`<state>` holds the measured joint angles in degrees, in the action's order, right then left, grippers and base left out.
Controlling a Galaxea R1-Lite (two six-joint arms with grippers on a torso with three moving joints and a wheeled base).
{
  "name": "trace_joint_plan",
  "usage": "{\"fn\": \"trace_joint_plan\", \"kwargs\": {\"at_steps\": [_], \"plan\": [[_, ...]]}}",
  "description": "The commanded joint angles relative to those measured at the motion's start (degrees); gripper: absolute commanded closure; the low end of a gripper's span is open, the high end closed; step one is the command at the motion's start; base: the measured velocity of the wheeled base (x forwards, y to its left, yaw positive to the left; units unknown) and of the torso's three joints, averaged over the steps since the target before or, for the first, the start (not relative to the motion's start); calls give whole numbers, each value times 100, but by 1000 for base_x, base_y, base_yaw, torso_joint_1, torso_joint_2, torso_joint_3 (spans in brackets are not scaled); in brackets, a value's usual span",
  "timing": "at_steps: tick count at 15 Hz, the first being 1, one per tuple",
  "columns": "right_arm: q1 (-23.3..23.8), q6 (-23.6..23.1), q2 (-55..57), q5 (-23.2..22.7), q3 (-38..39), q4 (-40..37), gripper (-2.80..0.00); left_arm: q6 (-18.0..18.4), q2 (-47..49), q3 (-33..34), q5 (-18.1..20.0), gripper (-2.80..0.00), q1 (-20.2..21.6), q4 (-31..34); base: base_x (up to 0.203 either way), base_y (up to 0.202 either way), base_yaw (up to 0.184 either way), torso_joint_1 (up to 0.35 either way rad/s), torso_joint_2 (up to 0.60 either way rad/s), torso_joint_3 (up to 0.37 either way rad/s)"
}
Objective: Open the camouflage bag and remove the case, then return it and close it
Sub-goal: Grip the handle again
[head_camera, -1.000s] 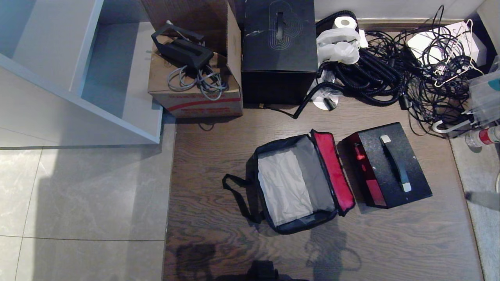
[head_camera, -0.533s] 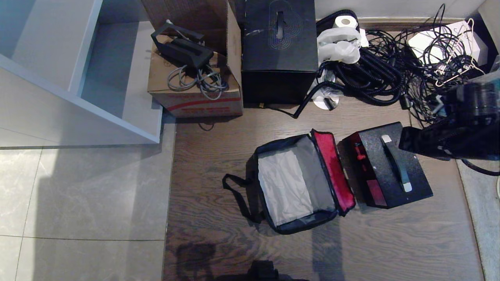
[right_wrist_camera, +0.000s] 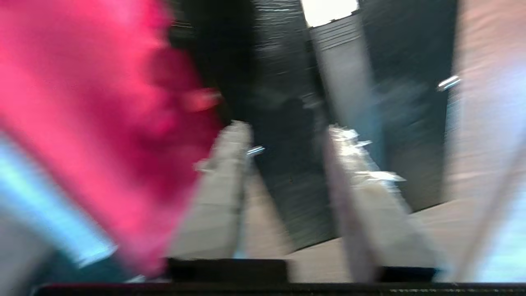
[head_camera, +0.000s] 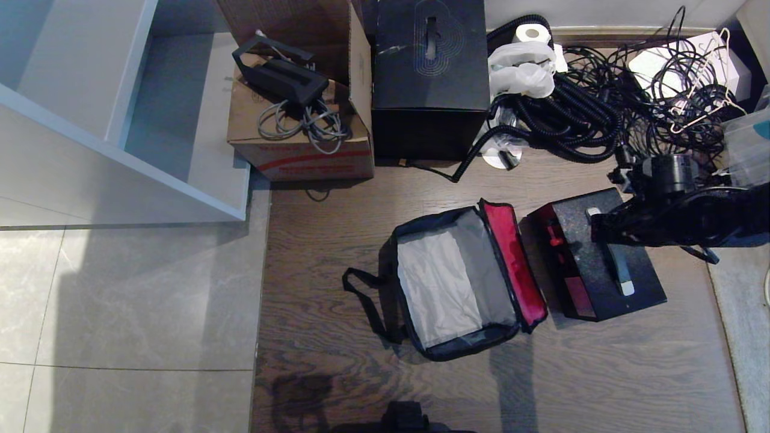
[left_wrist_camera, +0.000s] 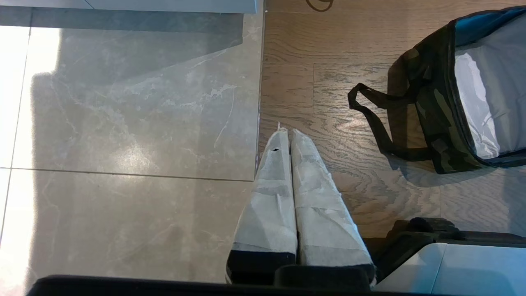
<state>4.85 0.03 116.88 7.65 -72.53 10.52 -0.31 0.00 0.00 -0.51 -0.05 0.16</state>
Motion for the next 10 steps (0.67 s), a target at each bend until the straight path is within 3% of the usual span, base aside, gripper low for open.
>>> {"fn": "trace_joint_plan", "kwargs": {"at_steps": [1,4,5,6,8,10], "plan": [[5,-598,405,460,-62,392,-280,-4,0,0,-2,0,-4,1,0,0,0,0,0,0],[-18,-1065,325,602,142,875,-280,-4,0,0,-2,0,-4,1,0,0,0,0,0,0],[-31,-1599,300,891,242,999,-280,-4,0,0,-2,0,-4,1,0,0,0,0,0,0],[-67,-2038,294,1497,338,1114,-280,-4,0,0,-2,0,-4,1,0,0,0,0,0,0],[-263,-2455,363,2667,499,1305,-280,-4,0,0,-2,0,-4,1,0,0,0,0,0,0],[-478,-2557,550,3227,546,1467,-280,-4,0,0,-2,0,-4,1,0,0,0,0,0,0]]}}
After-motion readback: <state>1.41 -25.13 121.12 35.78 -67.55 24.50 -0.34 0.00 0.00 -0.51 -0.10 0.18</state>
